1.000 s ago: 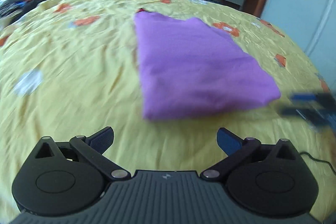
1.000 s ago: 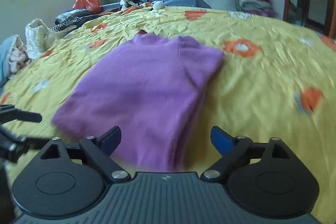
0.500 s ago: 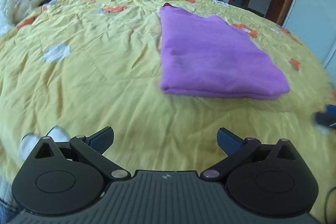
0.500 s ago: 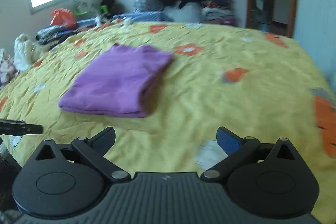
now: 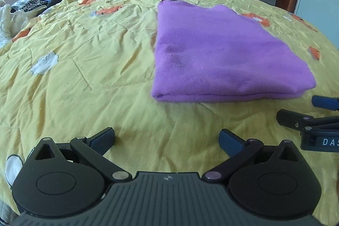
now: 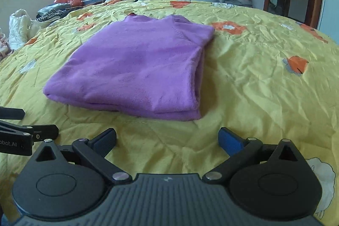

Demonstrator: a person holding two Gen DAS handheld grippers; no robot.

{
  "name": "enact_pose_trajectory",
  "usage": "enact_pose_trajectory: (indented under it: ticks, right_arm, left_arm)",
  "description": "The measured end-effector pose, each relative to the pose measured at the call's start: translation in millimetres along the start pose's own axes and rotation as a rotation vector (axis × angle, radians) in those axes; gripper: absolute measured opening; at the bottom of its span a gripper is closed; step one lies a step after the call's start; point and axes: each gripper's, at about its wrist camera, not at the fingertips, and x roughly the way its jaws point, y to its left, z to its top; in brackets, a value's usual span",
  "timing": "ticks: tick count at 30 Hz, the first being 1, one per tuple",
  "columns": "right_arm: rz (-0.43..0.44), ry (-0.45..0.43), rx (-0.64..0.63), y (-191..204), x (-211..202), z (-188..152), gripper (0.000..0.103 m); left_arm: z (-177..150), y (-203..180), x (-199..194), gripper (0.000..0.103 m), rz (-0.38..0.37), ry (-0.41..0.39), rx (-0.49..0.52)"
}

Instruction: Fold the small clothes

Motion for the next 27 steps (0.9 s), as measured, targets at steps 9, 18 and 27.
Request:
enact_pose_trajectory:
  ticks: [9,18,27]
  right_arm:
    - [-0.025,-0.015,-0.037,10,5,-1,0.103]
    - [-0.023,-0.019,-0.034,15,1,-5,0.103]
    - [-0.012,-0.02,-0.05,21,0,-7,0.103]
  left_arm:
    - [5,-8,5,0.103,-0.011,0.0,0.015]
    - [7,-9,7,0.103,-0.003,-0.013,0.006]
    - [5,-12,10,0.103,0.016,-0.056,-0.014]
